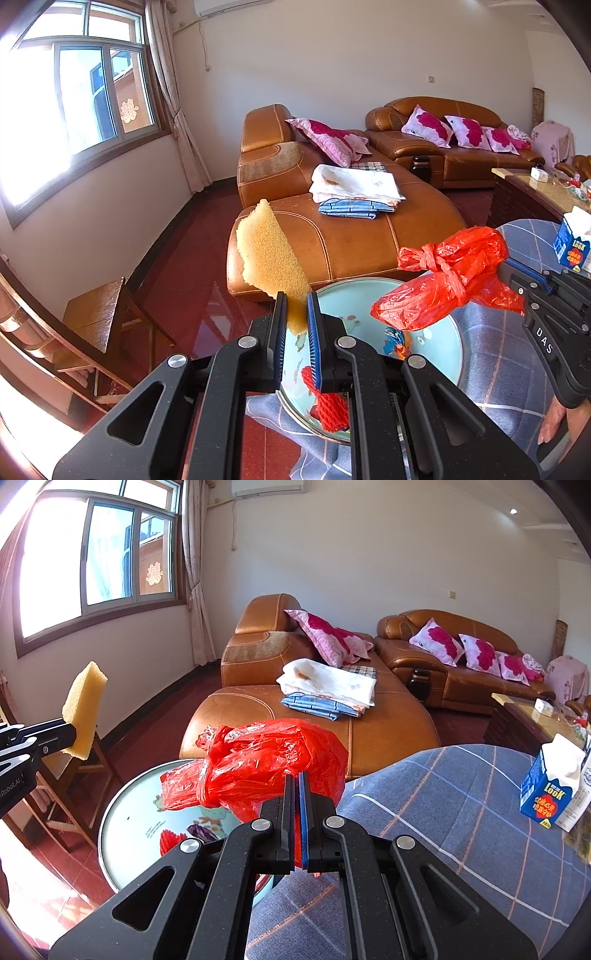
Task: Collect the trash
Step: 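Open both grippers to drop the sponge and bag into the bucket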
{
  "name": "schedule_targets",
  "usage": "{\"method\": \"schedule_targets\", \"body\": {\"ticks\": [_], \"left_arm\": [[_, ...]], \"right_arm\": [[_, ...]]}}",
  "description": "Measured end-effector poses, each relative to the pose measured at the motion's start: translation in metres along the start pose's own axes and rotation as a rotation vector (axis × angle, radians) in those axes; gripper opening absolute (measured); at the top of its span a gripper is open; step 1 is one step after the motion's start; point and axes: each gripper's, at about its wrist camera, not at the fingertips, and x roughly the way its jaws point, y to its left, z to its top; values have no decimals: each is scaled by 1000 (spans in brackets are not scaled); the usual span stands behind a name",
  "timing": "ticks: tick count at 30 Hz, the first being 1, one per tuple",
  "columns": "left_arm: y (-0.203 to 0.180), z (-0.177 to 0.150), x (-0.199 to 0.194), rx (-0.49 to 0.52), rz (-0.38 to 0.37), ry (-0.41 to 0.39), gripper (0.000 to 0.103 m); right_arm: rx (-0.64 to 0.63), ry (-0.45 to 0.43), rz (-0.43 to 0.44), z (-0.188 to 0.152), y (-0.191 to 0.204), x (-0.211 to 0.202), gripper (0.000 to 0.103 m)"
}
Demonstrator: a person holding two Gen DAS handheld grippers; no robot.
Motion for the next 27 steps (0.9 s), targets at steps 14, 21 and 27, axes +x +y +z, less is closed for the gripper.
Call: {"method": "schedule_targets", "body": {"ticks": [14,21,27], "left_arm": [[-2,0,7,4,-19,14,11],[-1,-1,11,14,-45,18,13],[2,-3,17,3,-43,29,43]], "right_arm": [[-56,7,21,-2,12,8,3],[-63,13,25,-1,14,12,3],[-81,33,33,-3,19,18,14]]}}
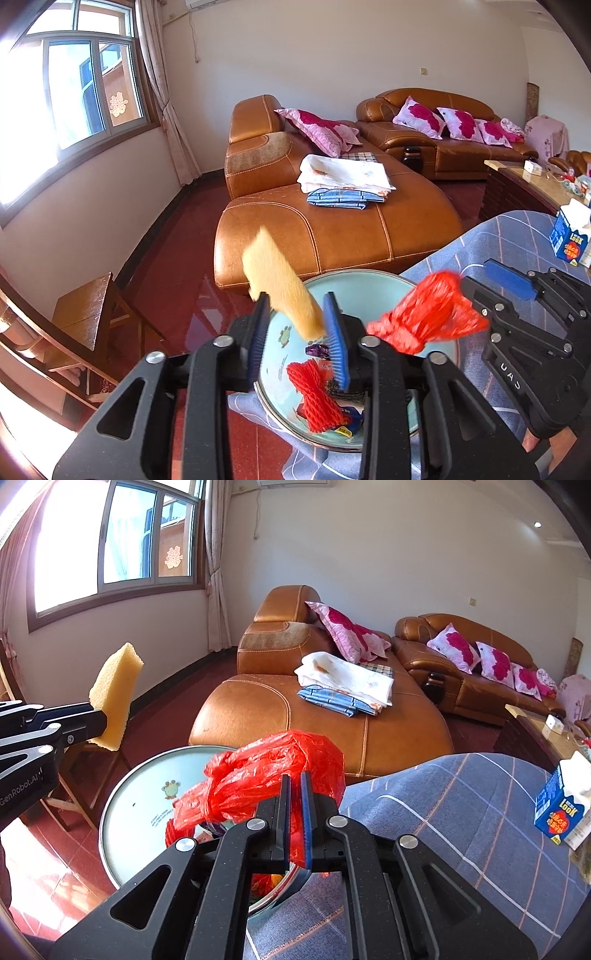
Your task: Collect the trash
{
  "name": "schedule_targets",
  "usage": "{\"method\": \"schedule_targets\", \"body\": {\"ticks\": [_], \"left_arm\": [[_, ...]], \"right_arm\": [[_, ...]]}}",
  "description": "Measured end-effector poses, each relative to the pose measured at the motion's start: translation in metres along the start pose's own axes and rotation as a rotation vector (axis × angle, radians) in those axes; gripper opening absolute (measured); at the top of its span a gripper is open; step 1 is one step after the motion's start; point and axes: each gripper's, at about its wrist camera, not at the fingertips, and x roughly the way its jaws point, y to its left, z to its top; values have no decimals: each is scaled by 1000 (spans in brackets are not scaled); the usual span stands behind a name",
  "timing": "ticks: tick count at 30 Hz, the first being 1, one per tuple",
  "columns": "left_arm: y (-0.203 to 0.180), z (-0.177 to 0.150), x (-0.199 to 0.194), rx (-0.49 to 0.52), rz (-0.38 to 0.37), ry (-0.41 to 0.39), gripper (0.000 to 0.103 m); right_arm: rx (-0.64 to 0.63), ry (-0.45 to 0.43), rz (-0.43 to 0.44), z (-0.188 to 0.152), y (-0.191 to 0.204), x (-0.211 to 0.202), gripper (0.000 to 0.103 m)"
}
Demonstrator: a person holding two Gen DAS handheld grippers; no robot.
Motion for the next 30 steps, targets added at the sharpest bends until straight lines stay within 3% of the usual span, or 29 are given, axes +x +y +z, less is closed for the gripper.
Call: {"method": "schedule_targets", "body": {"ticks": [2,4,6,9,11,15,23,30], "left_arm": [[1,0,-1,-5,6,-9,52],[0,0,-1,-7,9,-9,58],[0,-1,-3,-18,12,-19,79],[-3,-3,-6,-26,5,-32,89],[-7,-4,-8,-24,3,-38,93],[-14,-4,-15,-29,-34,-59,95],[-26,-7,-31,-34,-101,-109,95],[-24,-5,-40,-42,-112,-141,95]], "right_arm": [[6,-2,2,-1,-2,0,37],[19,-9,-4,-2,-4,-2,40],[34,-11,-10,-3,-8,-5,40],[58,-27,-27,-7,-16,-14,47],[75,-41,-43,-10,-22,-22,58],[96,-68,-85,-21,-32,-39,69],[187,-122,-199,-43,-63,-73,70],[208,-181,-257,-50,-71,-92,70]]}}
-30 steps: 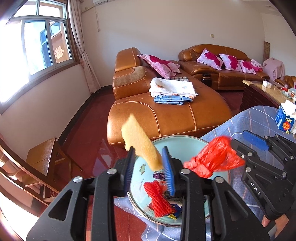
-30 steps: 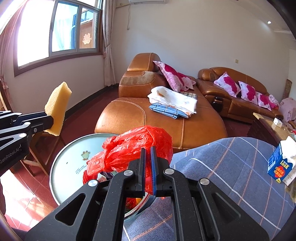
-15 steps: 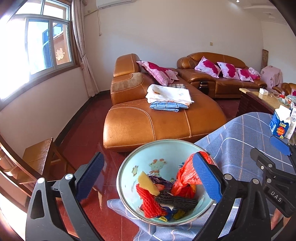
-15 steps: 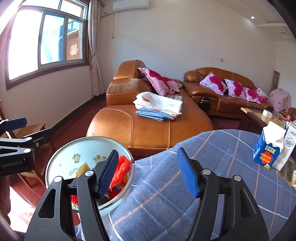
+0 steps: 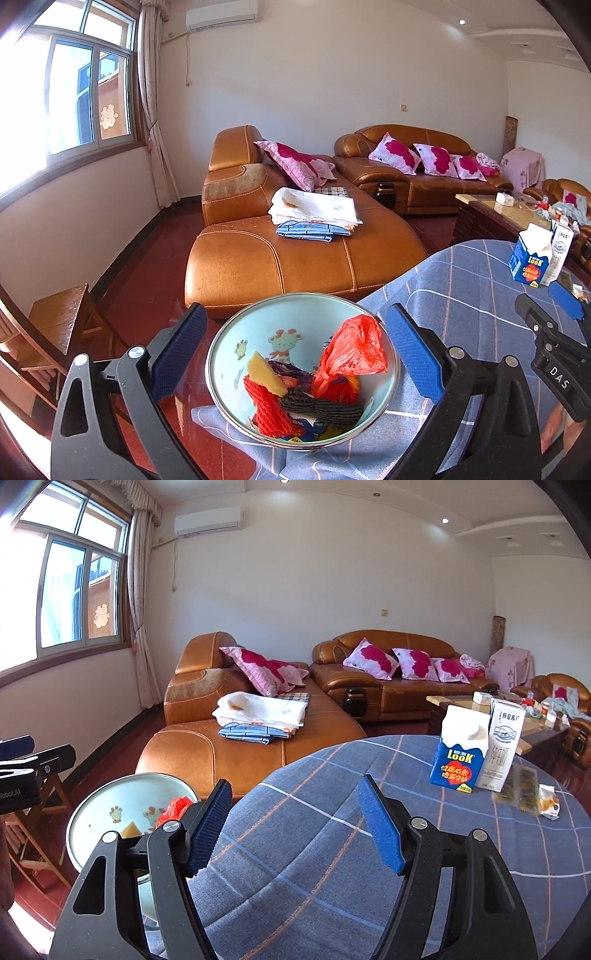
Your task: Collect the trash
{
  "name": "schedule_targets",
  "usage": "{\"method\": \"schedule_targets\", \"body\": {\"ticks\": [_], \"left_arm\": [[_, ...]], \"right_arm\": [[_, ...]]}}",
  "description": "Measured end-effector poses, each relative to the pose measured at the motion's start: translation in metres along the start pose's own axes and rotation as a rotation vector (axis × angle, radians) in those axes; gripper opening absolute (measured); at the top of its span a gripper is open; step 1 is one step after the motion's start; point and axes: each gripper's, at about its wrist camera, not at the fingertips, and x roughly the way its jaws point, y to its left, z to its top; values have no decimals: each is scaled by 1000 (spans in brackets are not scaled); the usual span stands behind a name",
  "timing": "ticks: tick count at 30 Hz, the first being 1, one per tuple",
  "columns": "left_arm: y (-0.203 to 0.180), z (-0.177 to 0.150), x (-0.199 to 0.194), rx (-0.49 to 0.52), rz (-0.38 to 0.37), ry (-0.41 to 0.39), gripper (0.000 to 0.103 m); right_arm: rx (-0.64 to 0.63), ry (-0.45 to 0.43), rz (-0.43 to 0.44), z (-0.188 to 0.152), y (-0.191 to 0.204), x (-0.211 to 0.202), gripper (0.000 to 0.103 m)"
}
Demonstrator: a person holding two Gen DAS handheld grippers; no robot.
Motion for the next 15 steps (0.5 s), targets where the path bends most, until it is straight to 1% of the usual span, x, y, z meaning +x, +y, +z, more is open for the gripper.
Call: {"method": "schedule_targets", "body": {"ticks": [15], "left_arm": [[0,1,-3,5,9,-9,95]], "right_arm": [[7,-7,0,-1,1,-2,70]]}}
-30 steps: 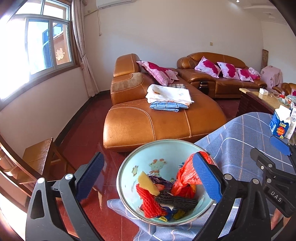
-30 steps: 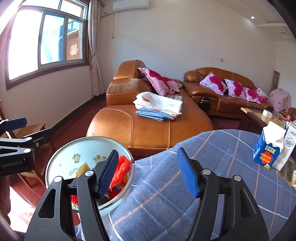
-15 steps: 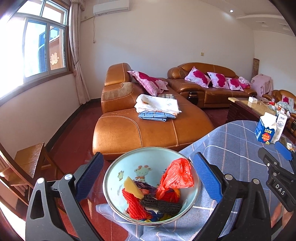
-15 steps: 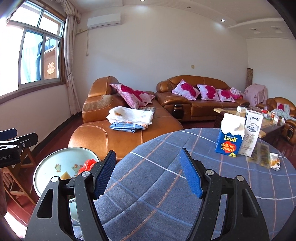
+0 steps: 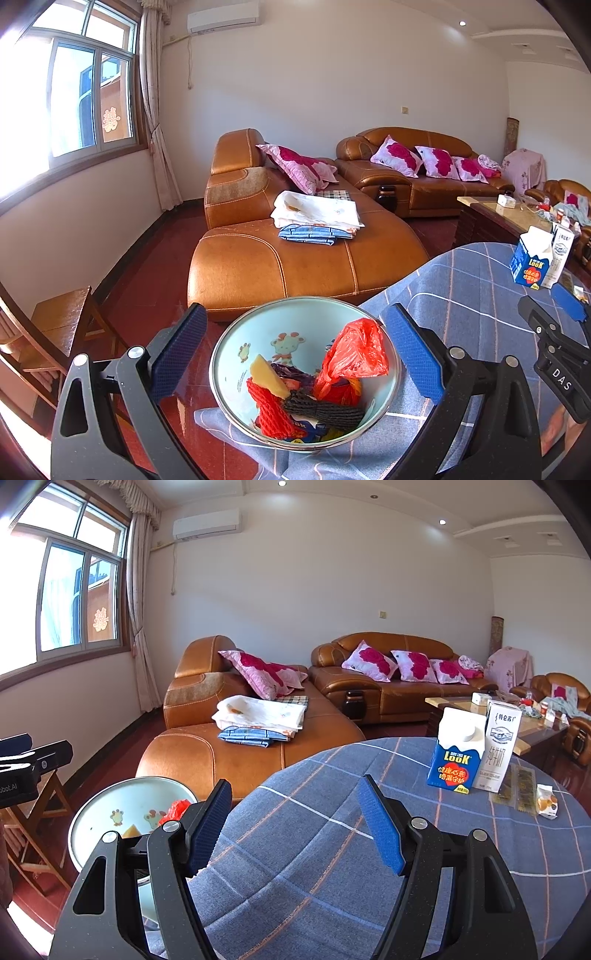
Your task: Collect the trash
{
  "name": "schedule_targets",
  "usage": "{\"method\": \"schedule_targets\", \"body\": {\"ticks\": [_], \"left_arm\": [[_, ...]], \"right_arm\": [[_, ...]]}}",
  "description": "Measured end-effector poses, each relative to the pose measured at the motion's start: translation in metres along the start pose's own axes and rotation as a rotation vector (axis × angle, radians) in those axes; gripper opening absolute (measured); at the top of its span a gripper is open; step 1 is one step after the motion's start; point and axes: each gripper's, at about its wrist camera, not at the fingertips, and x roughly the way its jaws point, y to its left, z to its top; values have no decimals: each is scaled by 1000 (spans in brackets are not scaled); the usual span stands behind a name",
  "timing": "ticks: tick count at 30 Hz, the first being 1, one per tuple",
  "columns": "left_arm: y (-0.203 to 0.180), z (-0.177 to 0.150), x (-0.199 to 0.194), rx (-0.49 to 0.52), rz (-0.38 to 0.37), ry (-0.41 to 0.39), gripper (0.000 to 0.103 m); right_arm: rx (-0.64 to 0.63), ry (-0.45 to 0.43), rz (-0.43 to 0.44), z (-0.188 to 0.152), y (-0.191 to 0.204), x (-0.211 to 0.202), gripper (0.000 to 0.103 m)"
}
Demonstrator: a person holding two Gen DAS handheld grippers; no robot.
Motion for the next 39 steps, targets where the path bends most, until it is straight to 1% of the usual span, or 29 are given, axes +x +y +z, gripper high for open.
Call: {"method": "schedule_targets", "body": {"ticks": [31,39], "left_arm": [[-1,-3,3,16,7,11,95],[-3,-4,5,31,8,31,95]], "right_arm": [[-1,2,-5,0,-3,-2,71],[-1,4,-4,-1,-3,-2,71]]}}
